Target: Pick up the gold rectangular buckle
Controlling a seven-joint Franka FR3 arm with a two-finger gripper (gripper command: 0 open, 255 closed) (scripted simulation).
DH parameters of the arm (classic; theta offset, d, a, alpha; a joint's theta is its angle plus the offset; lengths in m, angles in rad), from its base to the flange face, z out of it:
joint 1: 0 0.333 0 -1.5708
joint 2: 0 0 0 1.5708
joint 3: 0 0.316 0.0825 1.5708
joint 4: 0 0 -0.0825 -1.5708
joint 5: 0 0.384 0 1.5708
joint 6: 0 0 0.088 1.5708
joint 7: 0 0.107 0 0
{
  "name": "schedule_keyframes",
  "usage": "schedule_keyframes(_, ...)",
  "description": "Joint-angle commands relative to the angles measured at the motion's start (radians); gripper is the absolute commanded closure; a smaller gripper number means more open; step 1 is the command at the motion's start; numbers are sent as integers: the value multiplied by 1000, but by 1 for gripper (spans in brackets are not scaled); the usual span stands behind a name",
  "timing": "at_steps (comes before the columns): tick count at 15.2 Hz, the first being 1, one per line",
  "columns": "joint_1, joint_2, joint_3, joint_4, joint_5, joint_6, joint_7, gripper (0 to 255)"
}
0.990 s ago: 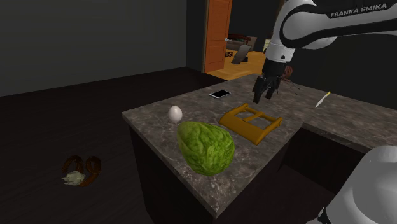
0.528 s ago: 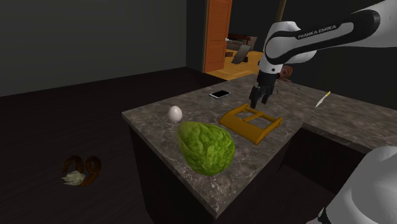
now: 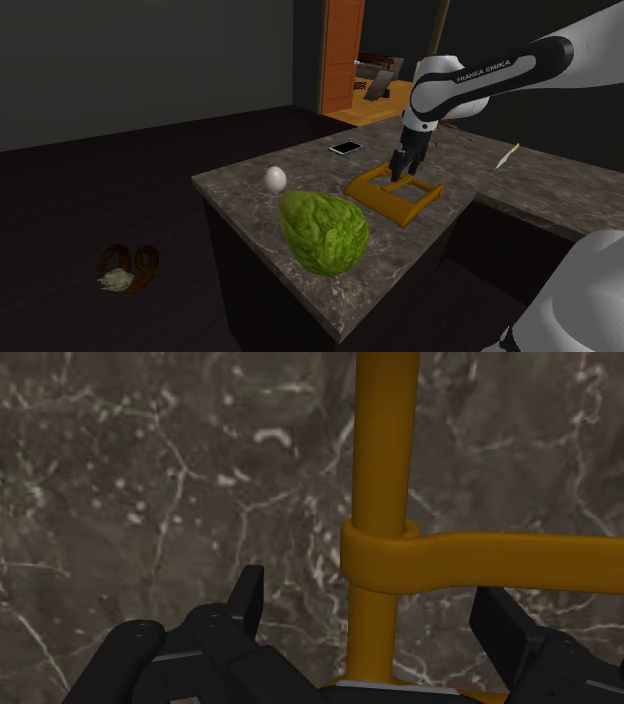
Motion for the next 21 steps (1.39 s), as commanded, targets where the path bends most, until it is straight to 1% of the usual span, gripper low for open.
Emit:
schedule_keyframes(1, 0, 5, 0, -6, 1, 11, 0, 0)
schedule_keyframes(2, 0, 7, -1, -3, 1, 10, -1, 255)
schedule_keyframes(11, 0, 5, 0, -6, 1, 11, 0, 255)
schedule_keyframes(21, 1, -37, 9, 95, -2, -130, 7, 255)
